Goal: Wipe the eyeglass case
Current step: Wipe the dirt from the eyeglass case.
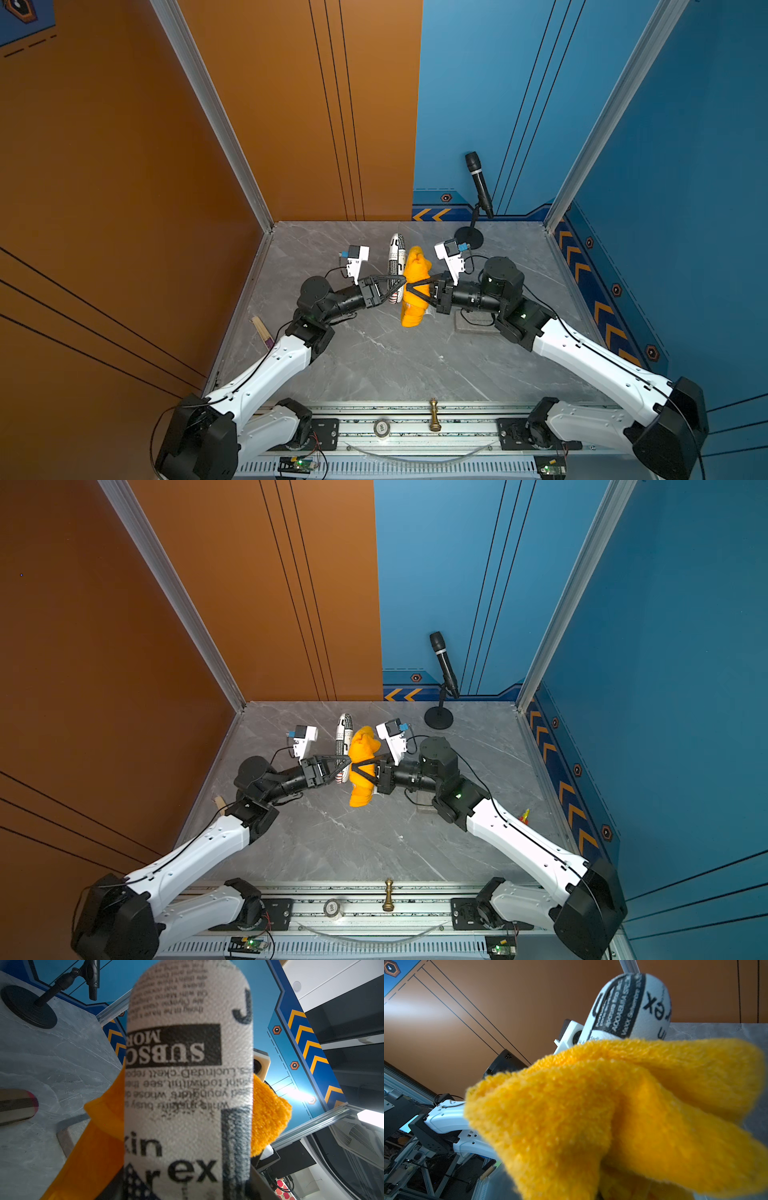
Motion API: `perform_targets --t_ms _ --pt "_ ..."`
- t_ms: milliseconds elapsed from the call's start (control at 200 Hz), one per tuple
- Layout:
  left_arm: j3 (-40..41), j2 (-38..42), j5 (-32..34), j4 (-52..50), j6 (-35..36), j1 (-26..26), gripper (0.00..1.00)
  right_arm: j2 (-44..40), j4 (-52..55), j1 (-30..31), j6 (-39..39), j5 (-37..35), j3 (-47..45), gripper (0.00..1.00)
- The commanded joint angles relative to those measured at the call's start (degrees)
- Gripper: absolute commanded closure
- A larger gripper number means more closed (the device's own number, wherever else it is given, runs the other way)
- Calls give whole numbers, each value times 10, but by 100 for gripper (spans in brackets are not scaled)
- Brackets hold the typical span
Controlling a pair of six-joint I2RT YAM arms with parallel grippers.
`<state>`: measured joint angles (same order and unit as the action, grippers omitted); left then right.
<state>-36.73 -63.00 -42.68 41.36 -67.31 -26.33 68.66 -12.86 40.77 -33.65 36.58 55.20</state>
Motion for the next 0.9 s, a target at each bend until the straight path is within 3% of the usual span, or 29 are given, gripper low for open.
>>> perform_targets --t_ms 0,150,230,335,450,551,766,896 --pt "-2 -2 13 6 11 -13 67 38 -76 40 -29 108 13 100" --pt "11 7 25 7 10 -20 67 71 -125 -1 -67 142 65 100" --pt "20 10 31 7 15 -32 67 85 -131 -54 -95 145 94 100" --pt "25 12 36 15 17 -36 67 102 -106 -76 -85 147 126 100" --pt "38 17 54 51 6 -35 67 120 -37 -63 -41 141 146 100" --pt "52 30 75 66 -1 -32 67 133 -37 -52 -56 141 132 100" --pt "63 75 139 -36 61 -29 67 145 -43 -15 -108 136 117 100" --pt "81 81 157 -37 65 -25 67 149 -22 16 -115 121 134 100"
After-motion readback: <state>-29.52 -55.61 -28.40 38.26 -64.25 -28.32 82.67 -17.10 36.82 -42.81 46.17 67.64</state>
